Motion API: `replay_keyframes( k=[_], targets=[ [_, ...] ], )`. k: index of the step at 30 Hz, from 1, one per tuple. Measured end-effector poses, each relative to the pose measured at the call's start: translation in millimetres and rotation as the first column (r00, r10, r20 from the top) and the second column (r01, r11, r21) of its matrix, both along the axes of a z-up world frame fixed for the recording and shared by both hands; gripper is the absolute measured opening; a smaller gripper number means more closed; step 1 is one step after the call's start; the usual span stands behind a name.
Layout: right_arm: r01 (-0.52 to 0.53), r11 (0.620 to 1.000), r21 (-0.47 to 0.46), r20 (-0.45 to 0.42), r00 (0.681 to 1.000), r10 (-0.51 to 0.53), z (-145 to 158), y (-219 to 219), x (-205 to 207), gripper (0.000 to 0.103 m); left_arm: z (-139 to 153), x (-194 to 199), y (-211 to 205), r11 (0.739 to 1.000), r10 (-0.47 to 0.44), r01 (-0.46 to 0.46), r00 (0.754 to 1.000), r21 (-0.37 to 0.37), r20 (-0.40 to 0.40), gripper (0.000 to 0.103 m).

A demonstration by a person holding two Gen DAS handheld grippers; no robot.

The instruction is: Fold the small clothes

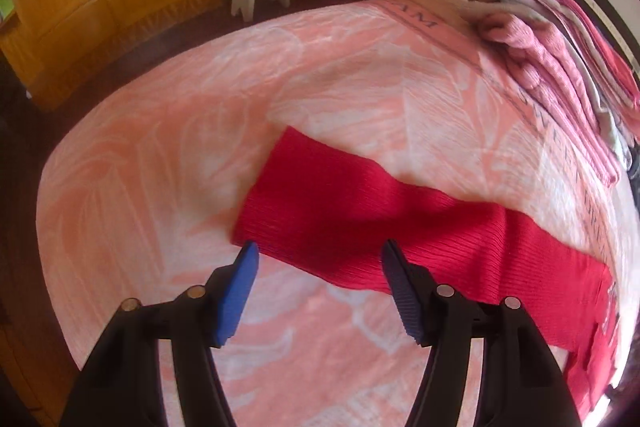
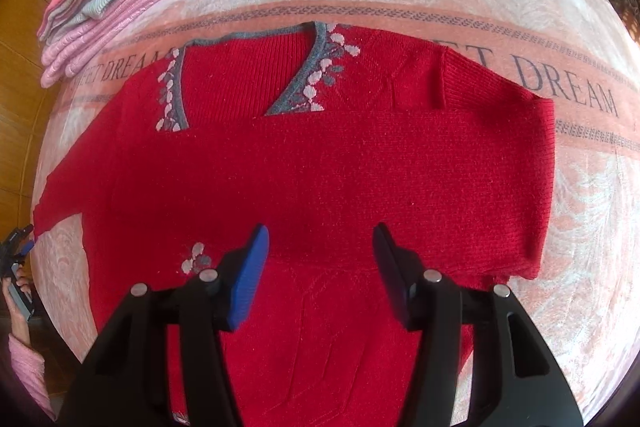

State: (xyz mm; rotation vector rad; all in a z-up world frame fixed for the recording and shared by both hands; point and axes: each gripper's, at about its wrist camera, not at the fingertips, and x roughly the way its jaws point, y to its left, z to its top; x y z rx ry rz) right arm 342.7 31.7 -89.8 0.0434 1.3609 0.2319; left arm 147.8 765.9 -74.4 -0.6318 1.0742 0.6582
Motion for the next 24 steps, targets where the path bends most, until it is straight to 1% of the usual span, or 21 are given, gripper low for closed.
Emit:
replay_keyframes(
  k=[2,4,6,8,11,13,14,15,17,20,24],
  targets=[
    [-0.003,1.0,-0.022,-0.018,1.0,0.003,-11,4,2,0.054,-10,-9,16,0.997,0.037,-0.035,0.999,-0.074,0.026,0.064],
    [0.004,1.0,-0.03,-0.033,0.999,-0.005,-19,6,5,0.054,-17,-14,24,0.992,0.056,-0.048,0.996,-0.118,0.065,0.064],
    [0.013,0.999,-0.029,-0.039,0.999,-0.014,-24,8,8,0.054,-19,-14,28,0.991,0.043,-0.031,0.995,-0.127,0.093,0.064],
    [0.011,0.999,-0.04,-0.034,0.999,-0.012,-26,12,10,0.054,-18,-9,29,0.993,0.022,-0.01,0.994,-0.114,0.103,0.065],
    [0.011,0.999,-0.041,-0.028,1.0,-0.012,-27,18,12,0.056,-21,-4,33,0.992,0.038,-0.024,0.992,-0.124,0.117,0.064],
    [0.009,0.999,-0.04,-0.026,1.0,-0.01,-26,20,13,0.056,-23,-1,35,0.993,0.063,-0.051,0.992,-0.108,0.114,0.055],
    [0.007,0.999,-0.039,-0.026,1.0,-0.008,-26,21,14,0.056,-22,0,35,0.994,0.071,-0.061,0.992,-0.093,0.106,0.043],
    [0.005,0.999,-0.039,-0.025,1.0,-0.006,-27,21,15,0.057,-22,0,34,0.995,0.072,-0.063,0.992,-0.083,0.105,0.028],
    [0.003,0.999,-0.039,-0.026,1.0,-0.004,-27,20,14,0.057,-21,1,33,0.995,0.058,-0.047,0.991,-0.091,0.121,0.009],
    [0.006,0.999,-0.033,-0.028,1.0,-0.007,-27,17,13,0.057,-14,3,27,0.998,0.046,-0.04,0.991,-0.052,0.126,0.009],
    [0.007,1.0,-0.029,-0.025,1.0,-0.008,-23,10,8,0.057,7,7,16,0.999,0.03,-0.027,0.983,-0.02,0.184,0.008]
  ],
)
